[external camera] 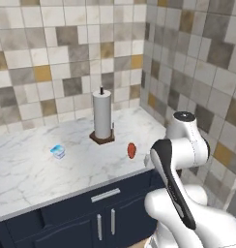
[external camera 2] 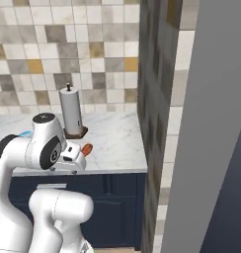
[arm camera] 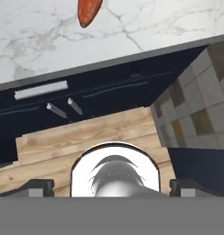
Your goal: Place the tomato and sweet potato inside the fridge drawer. Close the drawer after placing the vegetables.
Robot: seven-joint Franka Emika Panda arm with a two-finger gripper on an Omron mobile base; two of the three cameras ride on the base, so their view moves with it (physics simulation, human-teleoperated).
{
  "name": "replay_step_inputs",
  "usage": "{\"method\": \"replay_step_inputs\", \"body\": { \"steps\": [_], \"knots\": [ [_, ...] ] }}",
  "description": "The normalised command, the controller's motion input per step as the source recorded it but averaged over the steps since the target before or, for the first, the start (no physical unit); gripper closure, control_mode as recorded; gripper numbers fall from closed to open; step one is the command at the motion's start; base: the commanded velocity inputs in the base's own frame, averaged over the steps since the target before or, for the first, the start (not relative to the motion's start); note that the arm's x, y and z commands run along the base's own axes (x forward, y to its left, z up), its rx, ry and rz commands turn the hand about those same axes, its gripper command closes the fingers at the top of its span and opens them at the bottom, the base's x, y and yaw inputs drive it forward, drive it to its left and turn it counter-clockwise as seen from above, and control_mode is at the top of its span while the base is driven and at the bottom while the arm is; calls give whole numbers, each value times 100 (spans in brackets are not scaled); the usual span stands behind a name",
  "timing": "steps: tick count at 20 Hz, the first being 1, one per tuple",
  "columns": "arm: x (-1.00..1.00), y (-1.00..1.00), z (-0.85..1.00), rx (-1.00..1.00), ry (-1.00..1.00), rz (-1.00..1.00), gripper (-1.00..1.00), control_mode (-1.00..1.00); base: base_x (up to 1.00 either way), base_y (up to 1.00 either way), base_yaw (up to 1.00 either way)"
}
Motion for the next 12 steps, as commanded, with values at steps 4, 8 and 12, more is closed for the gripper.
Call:
{"method": "replay_step_inputs", "body": {
  "steps": [4,8,12],
  "knots": [
    [0,0,0,0,0,0,-100,100,51,49,-7],
    [9,2,0,0,0,0,-100,-100,21,10,-1],
    [77,0,-2,7,4,0,-100,-100,0,0,0]
  ]
}}
